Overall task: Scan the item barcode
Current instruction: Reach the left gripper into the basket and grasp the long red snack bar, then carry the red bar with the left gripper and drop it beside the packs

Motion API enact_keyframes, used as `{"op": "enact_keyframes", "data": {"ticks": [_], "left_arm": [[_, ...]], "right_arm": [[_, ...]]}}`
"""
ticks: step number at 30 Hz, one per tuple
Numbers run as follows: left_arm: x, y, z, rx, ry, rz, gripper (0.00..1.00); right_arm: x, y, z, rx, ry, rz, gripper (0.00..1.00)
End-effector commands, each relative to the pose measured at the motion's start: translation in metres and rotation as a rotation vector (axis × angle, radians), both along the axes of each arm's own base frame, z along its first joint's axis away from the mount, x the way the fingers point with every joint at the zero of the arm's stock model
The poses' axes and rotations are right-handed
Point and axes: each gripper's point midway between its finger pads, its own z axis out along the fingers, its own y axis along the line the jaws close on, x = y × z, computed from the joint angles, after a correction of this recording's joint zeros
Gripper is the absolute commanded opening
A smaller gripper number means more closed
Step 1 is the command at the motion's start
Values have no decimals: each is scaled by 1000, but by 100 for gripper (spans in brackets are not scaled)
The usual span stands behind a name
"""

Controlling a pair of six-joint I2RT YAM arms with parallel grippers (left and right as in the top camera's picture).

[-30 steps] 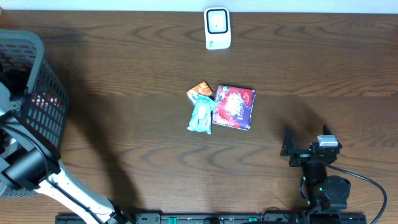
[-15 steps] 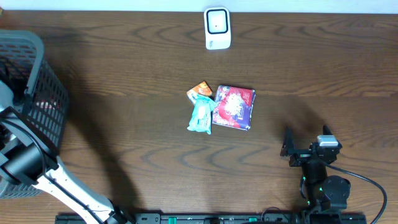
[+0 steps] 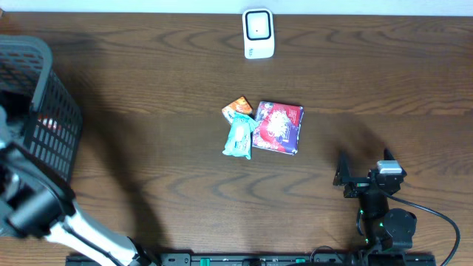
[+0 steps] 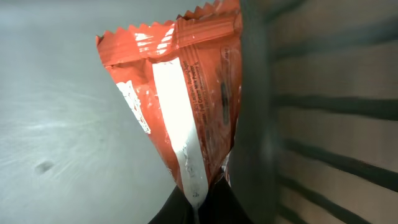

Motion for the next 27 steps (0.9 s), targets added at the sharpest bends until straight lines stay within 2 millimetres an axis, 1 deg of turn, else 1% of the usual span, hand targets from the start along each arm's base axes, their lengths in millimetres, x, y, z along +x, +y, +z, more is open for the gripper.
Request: {"op": "enact_keyframes", "data": {"ticks": [1,2,3,4,5,7,8,10,11,13,15,16,17,18,20,21,22,23,24,25,26,27], "left_arm": [[-10,-4,127,142,-254,94,7],[-15,-9,155,171,-314,109,7],[-19,-16,178,196,-366,100,7],[-22,-27,207,222,-437,75,7],[-24,-39,230,236,-502,43,7],[-23,-75,282,250,-667,-78,7],[-20,-97,306,252,-750,-158,7],[-15,-138,339,245,-865,-303,7],[-13,-164,353,235,-914,-384,7],[-7,-210,365,215,-954,-506,7],[4,-256,366,220,-958,-646,7],[10,-281,362,226,-950,-721,7],[16,-302,357,226,-934,-774,7],[26,-339,342,230,-891,-871,7],[34,-383,316,242,-814,-1000,7],[37,-400,303,247,-774,-1051,7],[39,-418,286,249,-718,-1111,8],[40,-432,270,248,-667,-1155,8],[40,-446,249,246,-593,-1199,7],[39,-455,227,246,-515,-1231,7],[38,-460,209,251,-442,-1248,7],[36,-464,186,267,-345,-1266,7]], "right_arm": [[0,-2,-1,10,2,-12,99],[0,-2,-1,10,2,-11,99],[0,-2,-1,10,2,-12,99],[0,-2,-1,10,2,-12,99],[0,-2,-1,10,2,-12,99],[0,-2,-1,11,2,-12,99],[0,-2,-1,10,2,-12,99],[0,-2,-1,10,2,-12,99],[0,-2,-1,10,2,-12,99],[0,-2,-1,11,2,-12,99],[0,-2,-1,10,2,-12,99],[0,-2,-1,11,2,-12,99],[0,-2,-1,10,2,-12,99],[0,-2,-1,10,2,-11,99],[0,-2,-1,11,2,-12,99],[0,-2,-1,10,2,-12,99],[0,-2,-1,10,2,-12,99],[0,-2,-1,10,2,-11,99],[0,-2,-1,10,2,-12,99],[0,-2,-1,10,2,-12,99],[0,-2,-1,10,2,-12,99],[0,-2,-1,10,2,-12,99]]}}
